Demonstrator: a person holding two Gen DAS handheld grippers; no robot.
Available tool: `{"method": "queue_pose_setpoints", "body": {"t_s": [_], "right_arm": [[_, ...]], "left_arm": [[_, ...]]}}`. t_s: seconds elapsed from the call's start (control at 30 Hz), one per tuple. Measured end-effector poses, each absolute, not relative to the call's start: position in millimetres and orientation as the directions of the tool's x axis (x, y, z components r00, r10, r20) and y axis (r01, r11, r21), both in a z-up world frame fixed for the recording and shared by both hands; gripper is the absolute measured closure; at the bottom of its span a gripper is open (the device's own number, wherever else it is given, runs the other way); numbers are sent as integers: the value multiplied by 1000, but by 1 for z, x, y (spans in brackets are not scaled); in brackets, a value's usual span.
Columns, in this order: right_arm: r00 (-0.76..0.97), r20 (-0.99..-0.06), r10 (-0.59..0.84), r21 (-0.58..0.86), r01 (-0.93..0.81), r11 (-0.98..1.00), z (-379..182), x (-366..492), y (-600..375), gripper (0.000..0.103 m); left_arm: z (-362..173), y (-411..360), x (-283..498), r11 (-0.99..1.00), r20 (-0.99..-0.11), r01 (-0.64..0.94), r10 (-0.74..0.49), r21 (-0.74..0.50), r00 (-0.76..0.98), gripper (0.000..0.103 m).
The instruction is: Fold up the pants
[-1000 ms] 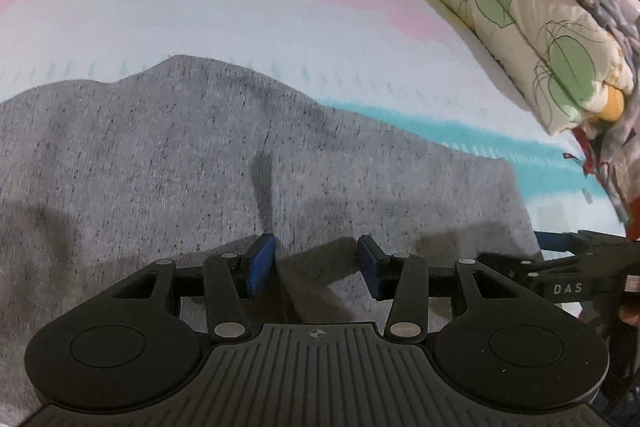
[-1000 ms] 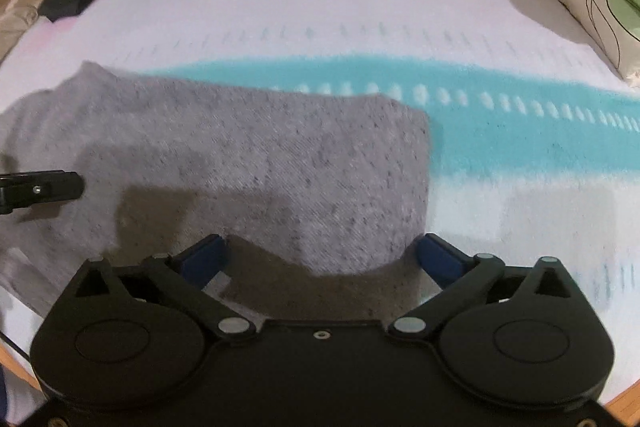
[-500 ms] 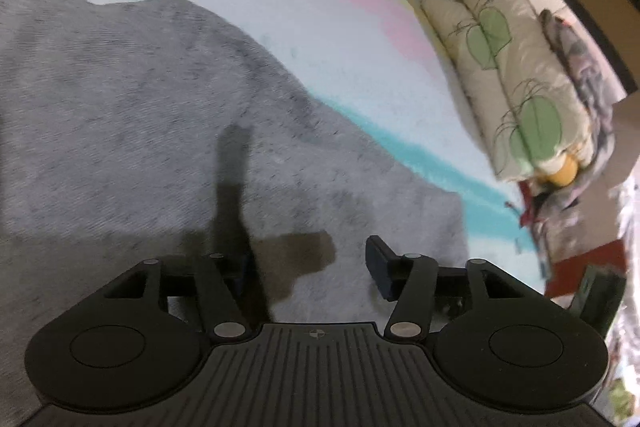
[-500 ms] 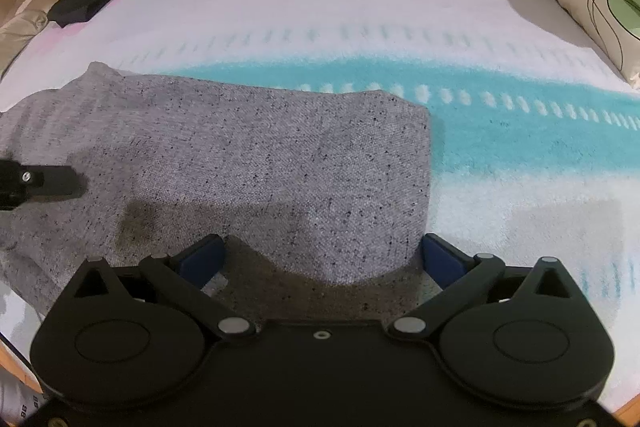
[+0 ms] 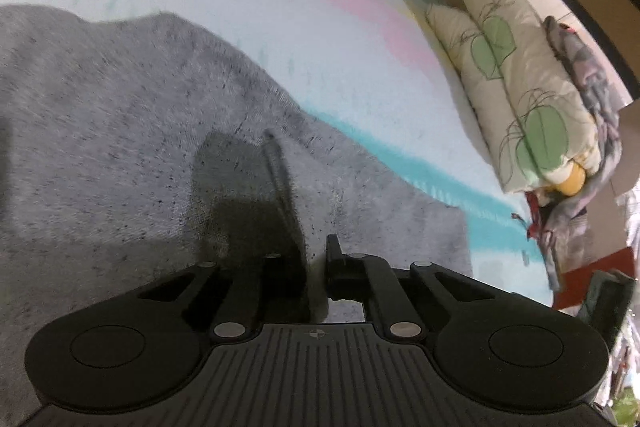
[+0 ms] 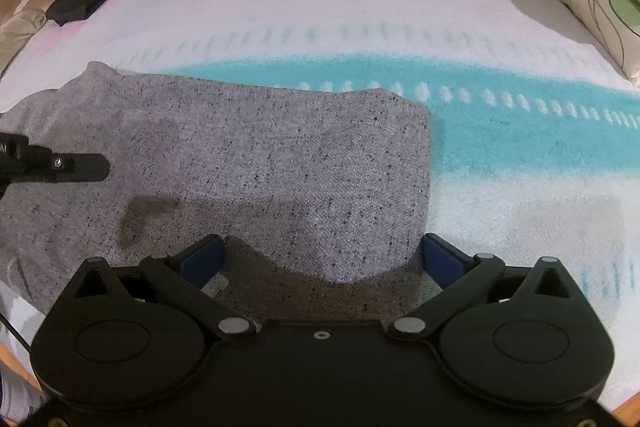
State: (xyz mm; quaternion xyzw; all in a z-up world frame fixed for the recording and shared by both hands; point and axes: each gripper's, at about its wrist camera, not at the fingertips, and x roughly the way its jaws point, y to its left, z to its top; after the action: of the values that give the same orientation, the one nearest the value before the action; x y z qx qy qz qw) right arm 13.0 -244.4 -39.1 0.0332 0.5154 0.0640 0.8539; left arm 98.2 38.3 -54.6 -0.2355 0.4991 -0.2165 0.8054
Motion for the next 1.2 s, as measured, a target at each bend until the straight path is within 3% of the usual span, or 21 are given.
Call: {"method": "queue_pose_setpoints", "body": {"t_s": [0.17, 0.33, 0.4, 0.53, 0.67, 0.87, 0.97, 1.2], "right_arm": [[431, -886, 170, 159, -62, 985, -36, 21, -249, 0], [419, -897, 141, 137, -41, 990, -34, 29, -249, 1], [432, -894, 117, 119, -23, 993, -28, 32, -253, 1], [541, -838, 74, 126, 59, 990, -6, 30, -267, 1], [560, -823, 99, 186, 100, 978, -2, 42, -268, 1], [481, -877, -22, 53, 143, 988, -37, 54, -268, 2], [490, -872, 20, 124, 181, 976, -39, 54, -284, 2], [530, -848, 10, 116, 168, 979, -20, 42, -273, 3]], "left_arm": [[-49, 45, 97, 806, -699, 150, -576, -573, 424, 94], [-69, 48, 111, 808, -738, 81, -570, -584, 361, 85], [-54, 52, 107, 842, -754, 79, -516, -534, 406, 83], [-21, 55, 95, 881, -704, 152, -453, -449, 547, 81], [-20, 39, 94, 890, -700, 226, -452, -396, 553, 80], [-56, 17, 98, 901, -784, 291, -425, -321, 452, 80], [-54, 17, 99, 900, -779, 292, -429, -324, 457, 80], [-30, 27, 111, 921, -728, 270, -387, -280, 565, 80]]}}
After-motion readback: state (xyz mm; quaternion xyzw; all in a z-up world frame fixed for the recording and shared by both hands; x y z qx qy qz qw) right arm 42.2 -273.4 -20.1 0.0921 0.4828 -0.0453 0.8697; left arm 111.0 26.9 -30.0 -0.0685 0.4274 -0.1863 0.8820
